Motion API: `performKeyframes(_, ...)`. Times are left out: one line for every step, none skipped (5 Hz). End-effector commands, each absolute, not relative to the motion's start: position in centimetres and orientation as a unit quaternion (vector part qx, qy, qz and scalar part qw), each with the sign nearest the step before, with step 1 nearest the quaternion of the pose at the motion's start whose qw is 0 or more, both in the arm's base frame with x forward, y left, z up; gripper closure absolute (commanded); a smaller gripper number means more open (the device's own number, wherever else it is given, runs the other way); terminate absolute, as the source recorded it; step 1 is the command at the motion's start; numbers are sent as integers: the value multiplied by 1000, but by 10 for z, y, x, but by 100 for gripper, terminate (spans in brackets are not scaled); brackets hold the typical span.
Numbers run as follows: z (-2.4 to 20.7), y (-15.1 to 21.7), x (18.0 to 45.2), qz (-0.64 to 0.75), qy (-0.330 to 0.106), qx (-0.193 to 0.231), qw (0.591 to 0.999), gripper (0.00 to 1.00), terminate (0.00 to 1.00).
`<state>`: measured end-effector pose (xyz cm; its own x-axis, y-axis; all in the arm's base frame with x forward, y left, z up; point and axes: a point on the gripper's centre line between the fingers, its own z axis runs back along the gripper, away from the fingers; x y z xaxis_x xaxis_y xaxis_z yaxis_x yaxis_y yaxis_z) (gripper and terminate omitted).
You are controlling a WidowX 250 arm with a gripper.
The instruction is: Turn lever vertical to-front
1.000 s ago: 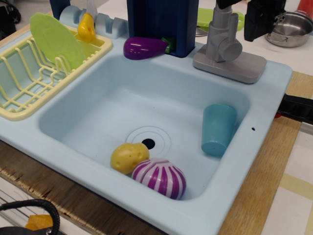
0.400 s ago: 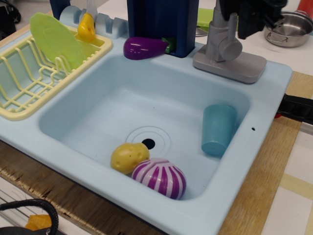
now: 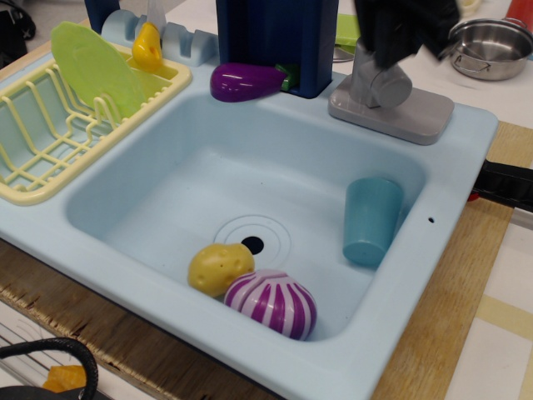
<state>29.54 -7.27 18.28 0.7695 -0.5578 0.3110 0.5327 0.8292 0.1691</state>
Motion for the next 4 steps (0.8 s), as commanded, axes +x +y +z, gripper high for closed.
performKeyframes(168, -73, 283, -272, -166, 7, 948, 100, 0)
performKeyframes(155, -70, 282, -270, -160, -9, 949, 100, 0)
performKeyframes(148, -68, 278, -265, -151, -19, 952, 100, 0)
performKeyframes(141, -63, 269, -257, -143, -27, 955, 100, 0)
